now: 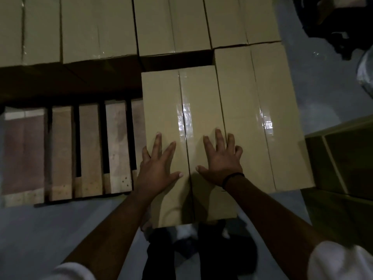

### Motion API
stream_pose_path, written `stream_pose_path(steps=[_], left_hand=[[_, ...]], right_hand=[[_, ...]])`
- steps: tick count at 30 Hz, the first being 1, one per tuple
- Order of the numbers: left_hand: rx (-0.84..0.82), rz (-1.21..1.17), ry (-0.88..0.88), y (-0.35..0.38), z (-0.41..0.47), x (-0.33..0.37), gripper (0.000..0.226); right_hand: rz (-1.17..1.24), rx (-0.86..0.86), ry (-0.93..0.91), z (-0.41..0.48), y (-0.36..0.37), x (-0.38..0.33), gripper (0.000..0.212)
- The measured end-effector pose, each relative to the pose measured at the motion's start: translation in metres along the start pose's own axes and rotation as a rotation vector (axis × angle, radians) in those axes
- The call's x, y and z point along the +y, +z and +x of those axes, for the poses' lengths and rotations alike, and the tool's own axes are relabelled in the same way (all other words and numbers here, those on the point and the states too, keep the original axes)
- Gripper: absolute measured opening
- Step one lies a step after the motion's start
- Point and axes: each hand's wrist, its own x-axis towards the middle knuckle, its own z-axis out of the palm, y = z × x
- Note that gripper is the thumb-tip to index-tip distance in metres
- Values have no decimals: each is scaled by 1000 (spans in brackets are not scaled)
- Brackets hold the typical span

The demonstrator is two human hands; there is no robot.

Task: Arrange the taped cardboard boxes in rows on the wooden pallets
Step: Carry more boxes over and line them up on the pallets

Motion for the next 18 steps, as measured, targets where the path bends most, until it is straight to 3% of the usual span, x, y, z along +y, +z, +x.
stream_pose_path(steps=[7, 14, 18], left_hand=[[-153, 85, -67, 9, -43, 18, 118], [-176, 139, -35, 39, -101, 12, 131], [-158, 176, -1, 54, -115, 2, 138]], right_hand=[[-34, -80, -55, -47, 26, 25, 104], [-59, -113, -85, -97, 65, 36, 138], [-47, -39, -88, -114, 80, 37, 143]])
